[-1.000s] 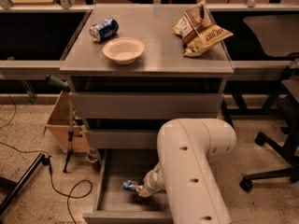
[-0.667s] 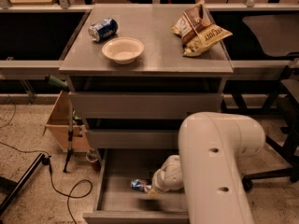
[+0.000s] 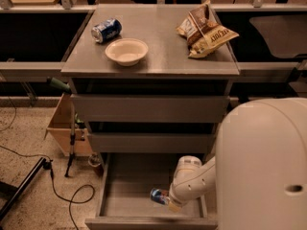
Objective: Pick redbull can from bottom drawer and place on counter
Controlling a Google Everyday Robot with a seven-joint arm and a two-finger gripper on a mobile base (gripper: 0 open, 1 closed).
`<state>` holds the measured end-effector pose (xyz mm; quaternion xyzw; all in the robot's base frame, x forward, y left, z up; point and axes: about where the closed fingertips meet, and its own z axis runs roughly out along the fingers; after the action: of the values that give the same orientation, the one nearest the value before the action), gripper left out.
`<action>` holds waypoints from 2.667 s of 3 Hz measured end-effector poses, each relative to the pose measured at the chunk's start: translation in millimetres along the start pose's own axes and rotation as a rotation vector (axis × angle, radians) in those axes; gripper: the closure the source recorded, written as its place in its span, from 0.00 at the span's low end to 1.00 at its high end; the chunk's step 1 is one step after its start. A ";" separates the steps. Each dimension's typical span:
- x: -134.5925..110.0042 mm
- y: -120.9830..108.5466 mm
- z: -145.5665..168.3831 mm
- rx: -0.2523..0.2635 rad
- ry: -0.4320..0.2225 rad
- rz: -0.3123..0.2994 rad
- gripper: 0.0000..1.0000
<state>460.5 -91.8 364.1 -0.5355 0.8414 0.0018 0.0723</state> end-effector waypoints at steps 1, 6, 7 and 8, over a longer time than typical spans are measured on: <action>21.9 25.8 -57.2 0.026 0.164 -0.002 1.00; 75.4 53.8 -273.0 0.183 0.308 0.069 1.00; 80.6 51.9 -299.5 0.224 0.289 0.027 1.00; 80.8 51.9 -299.5 0.224 0.288 0.028 1.00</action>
Offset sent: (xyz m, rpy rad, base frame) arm -0.0305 -0.0094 0.3195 -0.5075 -0.1063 -0.1546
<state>344.2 -166.5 646.6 -0.5072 0.8453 -0.1677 0.0102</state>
